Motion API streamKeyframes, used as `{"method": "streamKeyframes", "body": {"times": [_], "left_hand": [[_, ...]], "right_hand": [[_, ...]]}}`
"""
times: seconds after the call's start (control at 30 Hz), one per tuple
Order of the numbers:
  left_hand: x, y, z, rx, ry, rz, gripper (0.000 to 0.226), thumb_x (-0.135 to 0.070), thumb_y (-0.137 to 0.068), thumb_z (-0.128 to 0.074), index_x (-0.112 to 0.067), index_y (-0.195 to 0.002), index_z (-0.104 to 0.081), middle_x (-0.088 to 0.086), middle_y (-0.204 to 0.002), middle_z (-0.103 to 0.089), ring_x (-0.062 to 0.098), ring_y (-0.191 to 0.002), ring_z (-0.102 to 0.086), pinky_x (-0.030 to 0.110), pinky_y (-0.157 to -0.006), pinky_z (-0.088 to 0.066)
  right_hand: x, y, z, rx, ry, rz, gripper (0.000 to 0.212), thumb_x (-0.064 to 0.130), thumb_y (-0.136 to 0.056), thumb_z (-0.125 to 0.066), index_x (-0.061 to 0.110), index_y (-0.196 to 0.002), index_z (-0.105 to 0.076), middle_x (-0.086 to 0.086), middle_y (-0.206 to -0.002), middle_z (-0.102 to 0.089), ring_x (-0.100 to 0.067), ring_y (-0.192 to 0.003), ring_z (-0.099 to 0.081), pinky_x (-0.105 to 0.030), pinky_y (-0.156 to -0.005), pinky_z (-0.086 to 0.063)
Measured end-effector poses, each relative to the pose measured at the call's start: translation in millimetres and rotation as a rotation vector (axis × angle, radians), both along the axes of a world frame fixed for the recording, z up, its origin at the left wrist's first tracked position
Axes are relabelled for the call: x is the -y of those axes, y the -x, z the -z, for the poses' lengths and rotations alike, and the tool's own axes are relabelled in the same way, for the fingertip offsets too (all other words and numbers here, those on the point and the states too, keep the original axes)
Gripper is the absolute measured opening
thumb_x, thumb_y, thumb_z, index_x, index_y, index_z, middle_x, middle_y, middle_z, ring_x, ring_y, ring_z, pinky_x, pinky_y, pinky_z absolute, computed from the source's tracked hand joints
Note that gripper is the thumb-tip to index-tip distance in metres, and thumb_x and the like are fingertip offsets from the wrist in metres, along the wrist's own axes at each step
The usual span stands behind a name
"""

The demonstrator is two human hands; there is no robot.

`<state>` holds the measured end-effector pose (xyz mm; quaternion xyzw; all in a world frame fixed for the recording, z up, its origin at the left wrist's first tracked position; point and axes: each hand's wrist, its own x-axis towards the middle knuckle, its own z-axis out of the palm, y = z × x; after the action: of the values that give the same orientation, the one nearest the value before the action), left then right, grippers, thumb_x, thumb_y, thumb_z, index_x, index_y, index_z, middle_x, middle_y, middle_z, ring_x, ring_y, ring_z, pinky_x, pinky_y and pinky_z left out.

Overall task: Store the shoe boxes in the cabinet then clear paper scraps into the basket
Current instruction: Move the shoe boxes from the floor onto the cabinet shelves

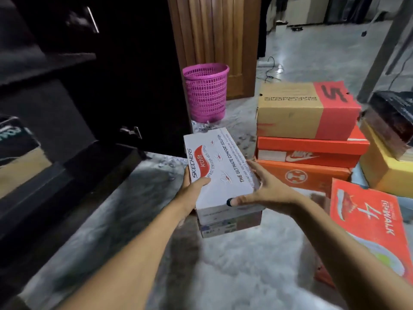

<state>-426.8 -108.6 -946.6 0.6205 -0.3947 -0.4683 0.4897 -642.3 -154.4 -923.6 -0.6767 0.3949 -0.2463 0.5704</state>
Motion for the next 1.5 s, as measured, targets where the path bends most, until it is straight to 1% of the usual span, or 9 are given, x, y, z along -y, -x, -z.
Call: {"method": "streamKeyframes", "body": {"times": [0.13, 0.23, 0.4, 0.63, 0.77, 1.0, 1.2, 1.37, 1.5], "left_hand": [[-14, -54, -16, 0.055, -0.017, -0.106, 0.038, -0.018, -0.095, -0.054, -0.033, -0.128, -0.044, -0.006, -0.12, -0.065, 0.013, -0.101, -0.064, 0.026, -0.073, -0.049], [-23, -95, -27, 0.103, -0.052, -0.158, 0.036, -0.024, -0.095, -0.053, -0.035, -0.128, -0.042, -0.007, -0.119, -0.065, 0.014, -0.104, -0.063, 0.028, -0.072, -0.048], [-18, -168, -60, 0.142, -0.117, -0.247, 0.033, -0.031, -0.093, -0.054, -0.036, -0.125, -0.046, -0.001, -0.116, -0.067, 0.017, -0.097, -0.063, 0.026, -0.064, -0.044], [4, -269, -96, 0.018, -0.173, -0.351, 0.042, -0.047, -0.077, -0.06, -0.019, -0.109, -0.061, 0.013, -0.102, -0.069, 0.033, -0.088, -0.066, 0.041, -0.075, -0.053], [24, -298, -92, -0.055, -0.19, -0.396, 0.043, -0.053, -0.075, -0.06, -0.016, -0.098, -0.06, 0.013, -0.084, -0.059, 0.027, -0.068, -0.059, 0.032, -0.063, -0.048], [54, -313, -43, -0.148, -0.222, -0.463, 0.039, -0.056, -0.079, -0.051, -0.017, -0.082, -0.054, 0.006, -0.061, -0.054, 0.022, -0.058, -0.052, 0.031, -0.061, -0.037], [76, -333, 16, -0.192, -0.164, -0.598, 0.072, -0.06, -0.058, -0.056, -0.016, -0.115, -0.056, 0.011, -0.087, -0.065, 0.026, -0.074, -0.062, 0.033, -0.061, -0.048], [98, -333, 33, -0.165, -0.012, -0.684, 0.031, -0.04, -0.091, -0.054, -0.04, -0.122, -0.053, -0.002, -0.108, -0.071, 0.022, -0.095, -0.071, 0.025, -0.061, -0.054], [111, -336, 51, -0.037, 0.016, -0.606, 0.039, -0.034, -0.091, -0.061, -0.042, -0.128, -0.049, -0.007, -0.113, -0.07, 0.012, -0.097, -0.07, 0.021, -0.069, -0.052]], "right_hand": [[9, -60, -8, -0.021, 0.018, -0.132, 0.126, 0.027, -0.052, -0.098, 0.021, -0.152, -0.023, 0.034, -0.113, -0.048, 0.005, -0.106, -0.059, -0.014, -0.09, -0.045], [12, -110, -17, 0.029, 0.026, -0.198, 0.088, 0.0, -0.067, -0.087, 0.031, -0.129, -0.032, 0.028, -0.104, -0.058, 0.016, -0.082, -0.064, -0.006, -0.071, -0.047], [36, -197, -30, 0.07, -0.001, -0.26, 0.061, -0.008, -0.072, -0.081, 0.03, -0.103, -0.045, 0.011, -0.097, -0.07, -0.003, -0.079, -0.072, -0.022, -0.065, -0.057], [84, -311, -93, -0.06, 0.06, -0.378, 0.089, 0.015, -0.062, -0.091, 0.01, -0.134, -0.038, 0.0, -0.118, -0.064, -0.018, -0.094, -0.073, -0.032, -0.077, -0.061], [110, -345, -118, -0.234, 0.188, -0.46, 0.068, 0.028, -0.071, -0.087, 0.027, -0.122, -0.042, 0.006, -0.106, -0.066, -0.006, -0.082, -0.071, -0.014, -0.063, -0.054], [151, -389, -66, -0.291, 0.201, -0.474, 0.057, 0.026, -0.074, -0.084, 0.023, -0.122, -0.054, 0.002, -0.105, -0.069, -0.012, -0.09, -0.069, -0.016, -0.067, -0.054], [185, -427, -14, -0.17, 0.073, -0.455, 0.054, 0.006, -0.072, -0.084, 0.021, -0.116, -0.055, -0.003, -0.101, -0.07, -0.013, -0.078, -0.071, -0.018, -0.063, -0.055], [221, -443, 19, -0.049, 0.014, -0.318, 0.06, -0.005, -0.077, -0.078, 0.01, -0.131, -0.056, -0.002, -0.109, -0.067, 0.0, -0.075, -0.065, -0.009, -0.06, -0.05], [239, -460, 42, -0.015, 0.04, -0.233, 0.067, -0.008, -0.079, -0.075, 0.007, -0.14, -0.05, 0.001, -0.107, -0.065, 0.0, -0.07, -0.064, -0.009, -0.056, -0.05]]}}
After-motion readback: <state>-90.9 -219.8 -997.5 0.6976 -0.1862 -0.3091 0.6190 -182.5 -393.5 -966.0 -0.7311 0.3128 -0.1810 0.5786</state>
